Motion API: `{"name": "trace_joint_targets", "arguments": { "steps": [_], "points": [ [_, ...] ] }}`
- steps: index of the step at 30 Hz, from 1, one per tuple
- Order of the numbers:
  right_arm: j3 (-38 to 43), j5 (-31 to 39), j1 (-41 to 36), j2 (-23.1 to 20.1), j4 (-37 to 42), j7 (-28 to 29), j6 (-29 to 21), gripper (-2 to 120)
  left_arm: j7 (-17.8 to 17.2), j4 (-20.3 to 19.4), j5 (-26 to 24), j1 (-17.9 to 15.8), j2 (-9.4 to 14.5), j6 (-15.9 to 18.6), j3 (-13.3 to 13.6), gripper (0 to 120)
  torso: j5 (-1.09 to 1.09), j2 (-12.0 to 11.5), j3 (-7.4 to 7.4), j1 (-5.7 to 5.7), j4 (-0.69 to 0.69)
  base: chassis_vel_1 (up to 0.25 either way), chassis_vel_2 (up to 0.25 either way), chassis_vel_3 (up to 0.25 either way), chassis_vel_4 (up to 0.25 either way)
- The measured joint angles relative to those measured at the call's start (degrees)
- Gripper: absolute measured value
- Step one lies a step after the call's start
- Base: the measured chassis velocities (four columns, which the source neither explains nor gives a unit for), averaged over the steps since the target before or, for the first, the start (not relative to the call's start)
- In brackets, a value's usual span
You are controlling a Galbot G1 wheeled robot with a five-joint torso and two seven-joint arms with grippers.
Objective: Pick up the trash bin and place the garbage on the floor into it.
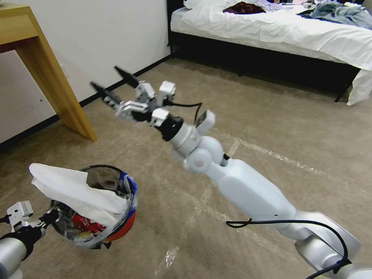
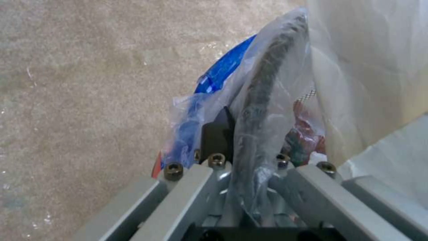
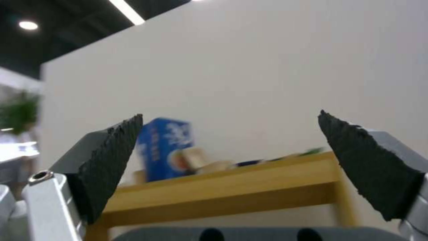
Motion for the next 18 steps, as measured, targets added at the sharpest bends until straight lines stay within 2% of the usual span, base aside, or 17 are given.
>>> {"name": "trace_joint_targets", "arguments": {
  "steps": [5,8,14,18],
  "points": [
    [6.1,-0.3,-2.9,-2.8,1.1,0.7,-0.4,100,-0.1,1.5,-0.2,-0.3,0.5,0.0,0.0,1,0.00,0.0,0.00,0.00,0.01,0.000,0.000,0.000,0.000],
    [9.7,-0.3,-5.8,-7.3,2.7,1.0,-0.5,100,-0.6,2.8,-1.5,-0.8,0.9,0.0,0.3,1,0.00,0.0,0.00,0.00,-0.02,0.000,0.000,0.000,0.000],
    [12.1,-0.5,-8.1,-9.8,4.2,1.2,-0.5,100,-1.5,4.6,-3.6,-1.4,1.7,0.0,0.7,1,0.00,0.0,0.00,0.00,0.01,0.000,0.000,0.000,0.000],
    [14.1,-0.7,-10.0,-11.6,5.3,1.4,-0.5,100,-1.6,8.0,-5.2,-3.1,2.4,0.0,1.8,1,0.00,0.0,0.00,0.00,0.02,0.000,0.000,0.000,0.000]
  ]
}}
